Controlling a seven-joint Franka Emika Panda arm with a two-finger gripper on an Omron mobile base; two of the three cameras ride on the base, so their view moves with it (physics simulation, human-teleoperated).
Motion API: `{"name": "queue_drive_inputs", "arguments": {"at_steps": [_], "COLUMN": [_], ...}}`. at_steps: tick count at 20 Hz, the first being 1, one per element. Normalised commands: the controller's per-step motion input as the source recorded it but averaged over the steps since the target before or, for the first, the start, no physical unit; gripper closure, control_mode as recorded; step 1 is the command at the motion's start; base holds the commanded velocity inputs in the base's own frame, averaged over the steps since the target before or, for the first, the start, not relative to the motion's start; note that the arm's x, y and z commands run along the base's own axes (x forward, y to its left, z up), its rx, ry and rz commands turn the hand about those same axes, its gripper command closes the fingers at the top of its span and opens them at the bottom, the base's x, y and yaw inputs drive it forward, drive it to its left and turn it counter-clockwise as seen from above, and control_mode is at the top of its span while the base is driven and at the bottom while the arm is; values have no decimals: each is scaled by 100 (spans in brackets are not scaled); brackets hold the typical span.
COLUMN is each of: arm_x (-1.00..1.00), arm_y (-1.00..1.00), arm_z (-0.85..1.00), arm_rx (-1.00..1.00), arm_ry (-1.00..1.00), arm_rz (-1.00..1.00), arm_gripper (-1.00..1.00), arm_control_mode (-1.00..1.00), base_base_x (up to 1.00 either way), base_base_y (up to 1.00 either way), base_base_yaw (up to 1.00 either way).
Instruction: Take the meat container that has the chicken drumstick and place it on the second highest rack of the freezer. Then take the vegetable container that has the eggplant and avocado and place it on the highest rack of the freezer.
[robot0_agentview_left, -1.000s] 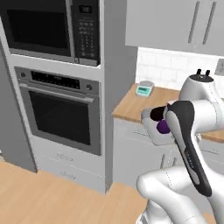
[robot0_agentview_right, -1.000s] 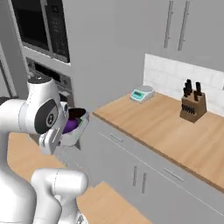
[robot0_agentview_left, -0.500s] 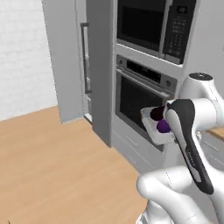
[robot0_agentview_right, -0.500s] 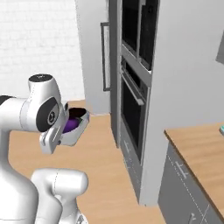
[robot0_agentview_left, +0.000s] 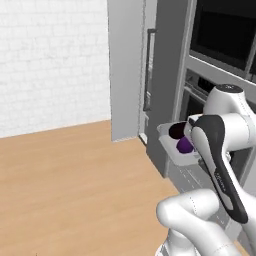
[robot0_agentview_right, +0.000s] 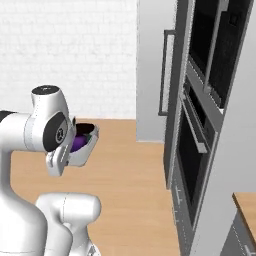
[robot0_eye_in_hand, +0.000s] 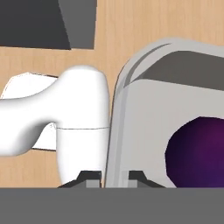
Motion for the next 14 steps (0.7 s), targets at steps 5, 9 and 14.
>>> {"name": "queue_drive_inputs", "arguments": {"at_steps": [5,9,14], "arm_x": [0,0,0], "arm_y": [0,0,0], "arm_z": [0,0,0], "arm_rx": [0,0,0], "arm_ry": [0,0,0], "arm_rz": [0,0,0], "arm_gripper": [100,100,100], "arm_control_mode": [100,100,100], "base_base_x": [100,100,100], "base_base_y": [0,1,0], "base_base_yaw": [0,0,0]}}
